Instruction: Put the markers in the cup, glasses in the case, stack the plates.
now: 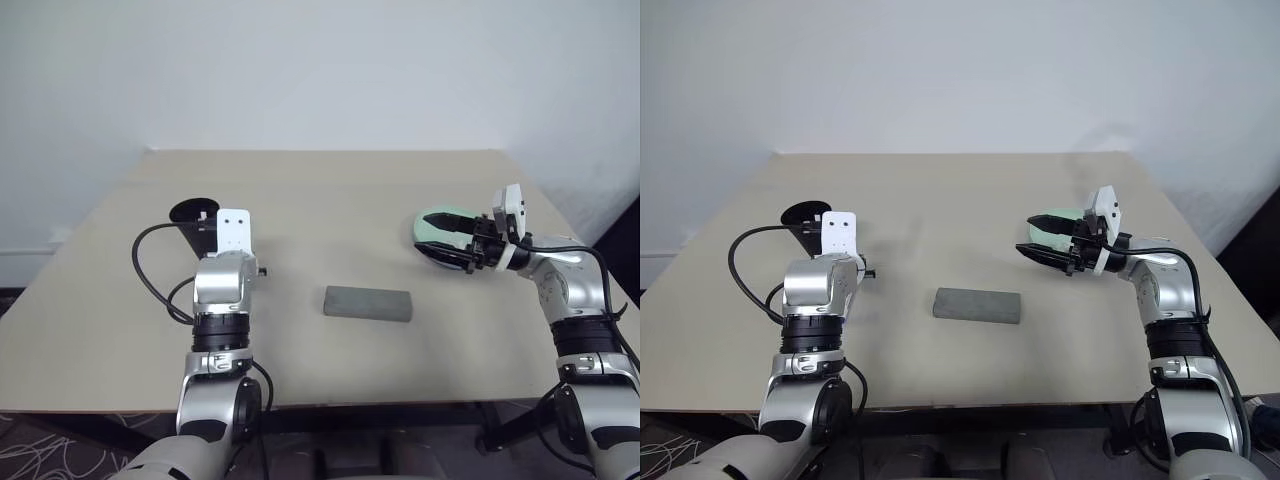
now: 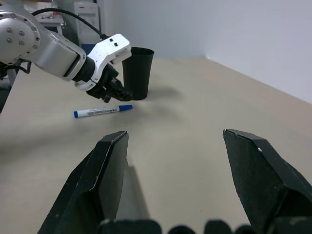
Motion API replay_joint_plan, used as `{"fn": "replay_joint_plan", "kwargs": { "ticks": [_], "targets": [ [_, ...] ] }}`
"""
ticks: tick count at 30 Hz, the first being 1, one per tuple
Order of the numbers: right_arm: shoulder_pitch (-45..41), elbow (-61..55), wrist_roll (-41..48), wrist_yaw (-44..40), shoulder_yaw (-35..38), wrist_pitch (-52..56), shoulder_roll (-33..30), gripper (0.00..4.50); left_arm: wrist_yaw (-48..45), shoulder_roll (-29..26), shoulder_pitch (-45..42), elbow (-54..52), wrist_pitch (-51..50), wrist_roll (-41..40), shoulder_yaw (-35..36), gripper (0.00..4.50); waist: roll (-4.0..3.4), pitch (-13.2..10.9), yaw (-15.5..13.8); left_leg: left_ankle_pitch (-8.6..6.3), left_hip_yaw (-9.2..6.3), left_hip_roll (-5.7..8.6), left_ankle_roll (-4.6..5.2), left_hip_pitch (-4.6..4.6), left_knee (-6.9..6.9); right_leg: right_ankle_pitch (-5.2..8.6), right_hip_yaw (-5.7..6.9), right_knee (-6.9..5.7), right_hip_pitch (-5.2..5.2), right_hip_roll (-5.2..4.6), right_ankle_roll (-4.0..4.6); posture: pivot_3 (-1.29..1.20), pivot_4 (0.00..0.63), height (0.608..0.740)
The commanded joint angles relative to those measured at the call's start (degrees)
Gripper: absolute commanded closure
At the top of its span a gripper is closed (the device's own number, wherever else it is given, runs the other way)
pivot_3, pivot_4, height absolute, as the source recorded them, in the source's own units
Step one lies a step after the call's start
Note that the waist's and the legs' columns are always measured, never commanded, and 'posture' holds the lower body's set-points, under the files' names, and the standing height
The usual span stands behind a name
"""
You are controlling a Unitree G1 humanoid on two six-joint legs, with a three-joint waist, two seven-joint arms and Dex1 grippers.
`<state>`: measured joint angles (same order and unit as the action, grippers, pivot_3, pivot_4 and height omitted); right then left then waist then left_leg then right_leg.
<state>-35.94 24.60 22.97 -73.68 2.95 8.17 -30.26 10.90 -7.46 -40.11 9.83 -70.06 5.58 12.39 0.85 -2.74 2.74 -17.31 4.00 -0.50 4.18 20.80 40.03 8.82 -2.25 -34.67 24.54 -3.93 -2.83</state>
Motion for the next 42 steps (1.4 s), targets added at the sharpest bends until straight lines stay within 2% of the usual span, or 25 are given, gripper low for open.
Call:
{"fn": "replay_joint_plan", "kwargs": {
  "ticks": [1,10,13,16,17,27,37,42],
  "targets": [
    [-1.7,-0.1,0.3,-0.2,0.8,-1.2,-0.1,1.14,-0.3,-0.8,-2.5,-0.2,-1.9,-0.1,-0.1,2.71,0.0,0.0,0.0,-0.01,-0.02,0.0,-0.03,0.0,0.0,-0.01,0.01,0.0,-0.01,-0.02,0.02,0.0,0.0,0.732],
    [-1.6,0.0,0.1,0.1,0.9,-1.6,0.0,1.14,-1.2,-1.0,-3.0,3.3,-2.9,-1.7,2.6,2.71,0.0,0.0,0.0,-0.02,-0.01,-0.03,-0.05,0.0,-0.01,-0.06,0.0,-0.01,0.01,-0.02,0.1,0.0,0.0,0.732],
    [-1.5,-0.2,0.1,0.2,1.0,-1.7,0.0,1.14,-1.2,-1.1,-3.1,4.6,-2.8,-2.5,3.7,3.29,0.0,0.0,0.0,-0.02,-0.01,-0.03,-0.05,0.0,-0.01,-0.06,-0.01,-0.01,0.01,-0.02,0.1,0.0,0.0,0.732],
    [-1.3,-0.3,0.1,0.2,1.1,-1.8,-0.1,1.14,-1.1,-1.2,-3.1,5.1,-2.5,-2.7,3.8,4.26,0.0,0.0,0.0,-0.02,0.0,-0.03,-0.05,-0.01,-0.01,-0.06,0.0,-0.01,0.01,-0.03,0.1,0.0,0.0,0.732],
    [-1.2,-0.3,0.1,0.2,1.1,-1.8,-0.2,1.14,-1.1,-1.1,-3.0,5.1,-2.1,-2.8,4.0,4.41,0.0,0.0,0.0,-0.02,0.0,-0.03,-0.05,-0.02,-0.01,-0.06,-0.01,-0.01,0.01,-0.03,0.1,0.0,0.0,0.732],
    [-1.3,0.1,-0.1,0.4,0.9,-2.3,-0.1,1.14,-1.6,-1.3,-3.2,4.9,0.6,-3.5,2.6,4.41,0.0,0.0,0.0,-0.02,0.0,-0.03,-0.08,-0.02,-0.01,-0.07,-0.01,-0.03,0.01,-0.04,0.11,0.0,0.0,0.732],
    [-1.1,0.0,-0.1,0.6,0.9,-2.3,0.0,1.14,-13.6,-1.9,-1.6,-0.5,22.6,-7.4,-3.7,4.41,0.0,0.0,0.0,-0.05,0.01,-0.06,-0.1,0.04,-0.05,-0.07,-0.02,0.04,0.05,-0.12,0.12,0.0,0.0,0.732],
    [-1.1,-0.2,-0.1,0.6,0.9,-2.3,0.0,1.14,-15.6,-4.6,-3.4,0.9,42.5,-6.7,-3.5,4.41,-0.02,0.0,0.1,-0.04,0.06,-0.04,-0.11,0.03,-0.08,-0.07,-0.03,0.05,0.08,-0.07,0.14,0.0,0.0,0.732]
  ]
}}
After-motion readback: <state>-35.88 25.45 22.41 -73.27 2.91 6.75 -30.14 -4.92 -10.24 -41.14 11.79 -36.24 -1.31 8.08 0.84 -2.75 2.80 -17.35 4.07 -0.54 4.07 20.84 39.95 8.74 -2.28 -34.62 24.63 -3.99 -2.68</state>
